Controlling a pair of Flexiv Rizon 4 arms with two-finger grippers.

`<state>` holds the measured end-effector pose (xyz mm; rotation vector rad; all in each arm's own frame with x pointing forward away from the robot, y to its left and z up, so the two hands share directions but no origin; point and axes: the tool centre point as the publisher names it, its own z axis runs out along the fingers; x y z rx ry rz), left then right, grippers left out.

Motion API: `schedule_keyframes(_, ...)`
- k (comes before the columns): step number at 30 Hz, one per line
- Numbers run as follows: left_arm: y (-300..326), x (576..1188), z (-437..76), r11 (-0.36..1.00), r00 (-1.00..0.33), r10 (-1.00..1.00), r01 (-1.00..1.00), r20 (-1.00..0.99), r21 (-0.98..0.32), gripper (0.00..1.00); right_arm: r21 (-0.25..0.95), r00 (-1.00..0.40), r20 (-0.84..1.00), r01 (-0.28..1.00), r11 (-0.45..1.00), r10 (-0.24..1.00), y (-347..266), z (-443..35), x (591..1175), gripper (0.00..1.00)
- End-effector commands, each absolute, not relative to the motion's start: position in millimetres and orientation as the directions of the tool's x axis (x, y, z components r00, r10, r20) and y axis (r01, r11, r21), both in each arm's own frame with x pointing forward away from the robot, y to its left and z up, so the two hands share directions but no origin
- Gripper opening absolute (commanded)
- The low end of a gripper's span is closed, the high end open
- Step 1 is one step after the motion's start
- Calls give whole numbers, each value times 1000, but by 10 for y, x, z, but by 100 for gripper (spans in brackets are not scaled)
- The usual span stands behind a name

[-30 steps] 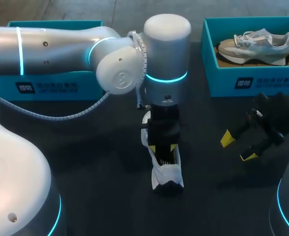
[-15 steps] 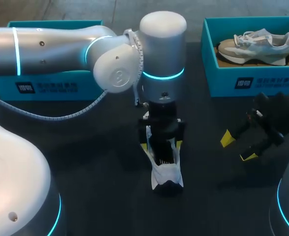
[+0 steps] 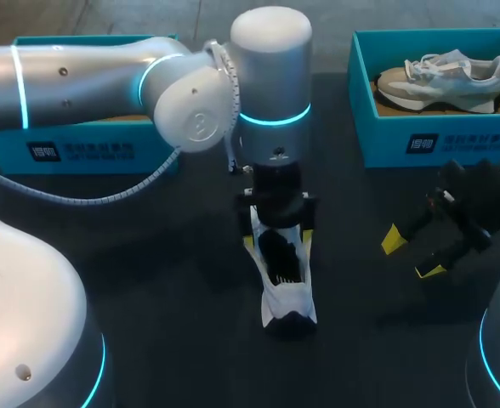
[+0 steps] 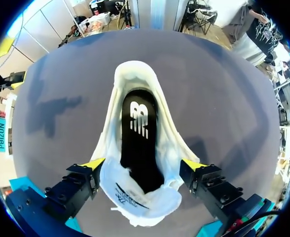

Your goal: Take the shoe out of the shoebox, open the shoe tongue, remove and reinsert the insole, then place the shoe into the shoebox

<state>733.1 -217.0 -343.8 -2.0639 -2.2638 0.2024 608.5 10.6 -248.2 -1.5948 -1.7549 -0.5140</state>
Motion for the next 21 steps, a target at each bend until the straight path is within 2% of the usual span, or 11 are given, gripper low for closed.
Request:
schedule_keyframes(1, -2132, 7394, -3386, 93, -99, 994, 986, -43, -140, 96, -162, 4, 717, 974, 161, 697, 110, -2483, 6075, 100)
schedule_keyframes(9, -2138, 7517, -3335, 112, -119, 992, 986, -49, -124, 93, -162, 4, 717, 974, 161, 697, 110, -2483, 6075, 100)
schedule_keyframes(21, -2084, 7508, -3098, 103, -108, 993, 991, -56, -90, 95, -162, 4, 717, 974, 161, 697, 110, -2483, 6075, 100)
